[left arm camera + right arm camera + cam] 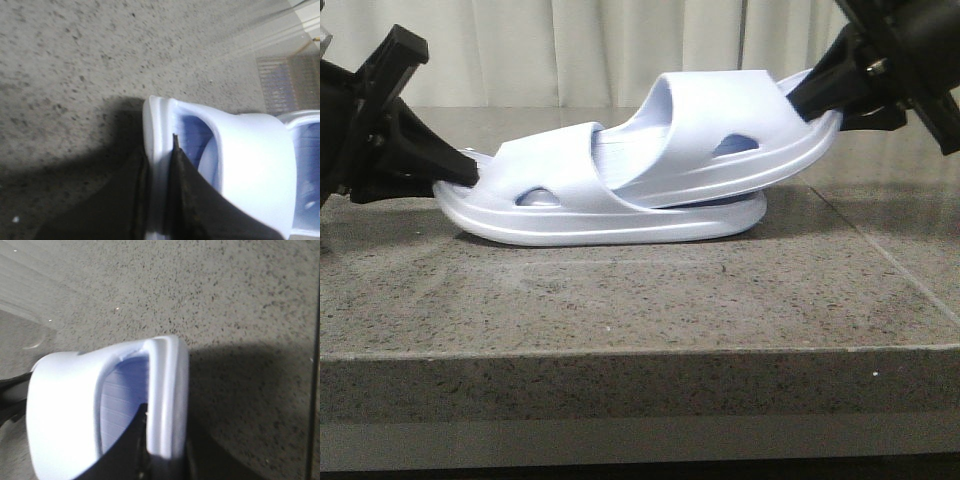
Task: Insert blue slippers together front up
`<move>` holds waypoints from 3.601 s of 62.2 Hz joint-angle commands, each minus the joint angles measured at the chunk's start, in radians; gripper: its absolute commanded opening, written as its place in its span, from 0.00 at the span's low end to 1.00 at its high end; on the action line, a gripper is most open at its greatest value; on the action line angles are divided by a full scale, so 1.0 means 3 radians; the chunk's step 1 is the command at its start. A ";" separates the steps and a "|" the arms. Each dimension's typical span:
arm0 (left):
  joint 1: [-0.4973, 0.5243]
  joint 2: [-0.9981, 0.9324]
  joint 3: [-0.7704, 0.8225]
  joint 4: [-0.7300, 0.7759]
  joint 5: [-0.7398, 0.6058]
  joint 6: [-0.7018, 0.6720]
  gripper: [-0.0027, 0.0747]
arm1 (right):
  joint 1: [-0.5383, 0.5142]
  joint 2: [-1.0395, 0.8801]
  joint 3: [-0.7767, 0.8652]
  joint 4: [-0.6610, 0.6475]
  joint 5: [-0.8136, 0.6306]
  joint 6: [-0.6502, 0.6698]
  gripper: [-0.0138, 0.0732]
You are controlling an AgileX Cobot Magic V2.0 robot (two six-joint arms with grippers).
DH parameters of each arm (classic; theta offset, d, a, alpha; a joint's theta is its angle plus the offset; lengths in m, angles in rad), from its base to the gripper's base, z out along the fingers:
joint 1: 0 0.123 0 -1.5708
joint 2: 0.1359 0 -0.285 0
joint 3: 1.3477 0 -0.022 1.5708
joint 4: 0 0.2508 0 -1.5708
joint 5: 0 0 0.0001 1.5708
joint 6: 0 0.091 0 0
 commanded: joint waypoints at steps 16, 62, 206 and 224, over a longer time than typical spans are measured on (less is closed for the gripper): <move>-0.0025 -0.0067 -0.0063 -0.0121 0.0323 -0.0018 0.01 | 0.0375 0.0001 -0.0058 0.0161 0.0020 -0.0018 0.08; -0.0012 -0.0067 -0.0063 -0.0121 0.0295 -0.0018 0.01 | -0.0870 -0.0406 -0.0068 -0.0507 0.0683 -0.0018 0.87; -0.0012 -0.3151 -0.0198 0.6006 0.0356 -0.4040 0.19 | -0.0513 -0.3321 -0.0065 -0.3879 0.1694 0.2295 0.39; -0.0012 -0.3151 -0.0198 0.6006 0.0321 -0.4040 0.01 | -0.0513 -0.3321 -0.0065 -0.3876 0.1693 0.2295 0.08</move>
